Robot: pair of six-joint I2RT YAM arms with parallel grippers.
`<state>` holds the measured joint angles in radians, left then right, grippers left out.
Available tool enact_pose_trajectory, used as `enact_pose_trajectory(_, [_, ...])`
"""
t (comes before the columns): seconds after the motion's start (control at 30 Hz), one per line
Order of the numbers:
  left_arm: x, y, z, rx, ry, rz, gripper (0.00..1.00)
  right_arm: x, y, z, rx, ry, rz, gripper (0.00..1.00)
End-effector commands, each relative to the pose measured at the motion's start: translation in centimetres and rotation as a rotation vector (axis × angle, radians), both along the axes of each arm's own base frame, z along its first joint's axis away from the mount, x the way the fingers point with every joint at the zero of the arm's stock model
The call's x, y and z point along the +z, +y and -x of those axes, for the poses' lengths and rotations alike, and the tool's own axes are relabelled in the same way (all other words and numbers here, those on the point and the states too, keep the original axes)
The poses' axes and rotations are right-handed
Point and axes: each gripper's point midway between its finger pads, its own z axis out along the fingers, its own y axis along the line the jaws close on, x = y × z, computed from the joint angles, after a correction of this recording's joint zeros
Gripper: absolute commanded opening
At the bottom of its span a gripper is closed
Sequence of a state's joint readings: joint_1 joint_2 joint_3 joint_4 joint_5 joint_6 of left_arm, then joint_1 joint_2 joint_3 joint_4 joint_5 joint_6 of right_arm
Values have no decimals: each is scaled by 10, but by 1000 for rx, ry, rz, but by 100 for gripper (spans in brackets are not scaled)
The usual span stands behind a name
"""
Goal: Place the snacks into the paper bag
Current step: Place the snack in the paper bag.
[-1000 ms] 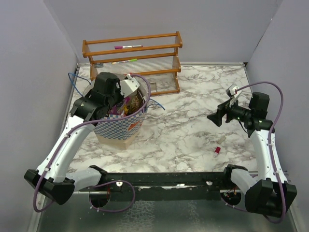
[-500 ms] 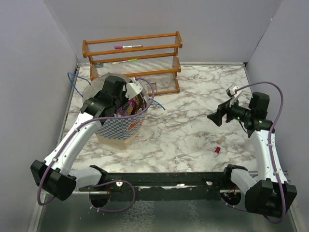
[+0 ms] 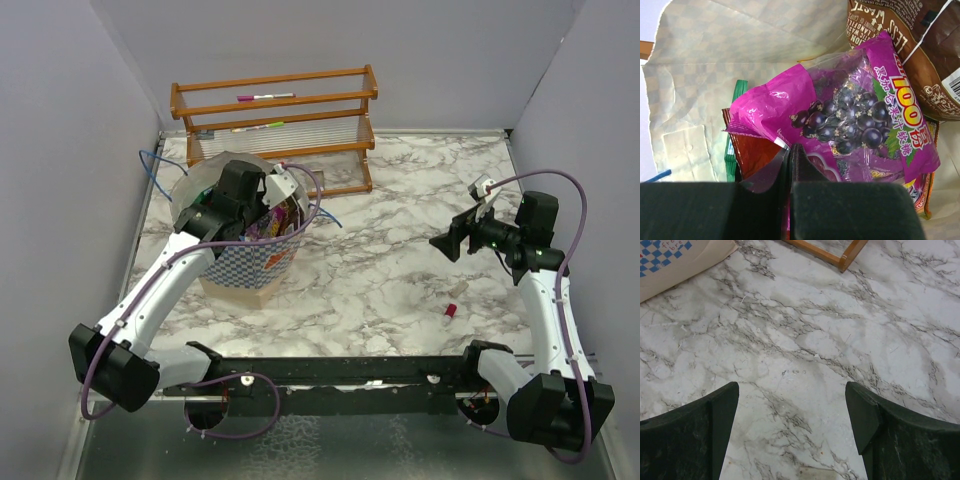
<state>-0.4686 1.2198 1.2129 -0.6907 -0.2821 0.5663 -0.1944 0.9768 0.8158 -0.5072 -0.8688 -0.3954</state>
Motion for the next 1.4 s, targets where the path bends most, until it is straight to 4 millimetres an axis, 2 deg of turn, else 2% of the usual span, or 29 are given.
enact_pose_trajectory(0.0, [-1,7,-10,53,-31,-17,0,-1,-2,-5,-8,-20,17,88])
enact_pose_trajectory(0.23, [-18,9,-12,65,4,-51,0,-2,-3,-5,-13,-20,23,88])
enact_pose_trajectory(1.37, [-16,29,-2,106,4,-38,4,-5,-4,-5,-12,-12,22,88])
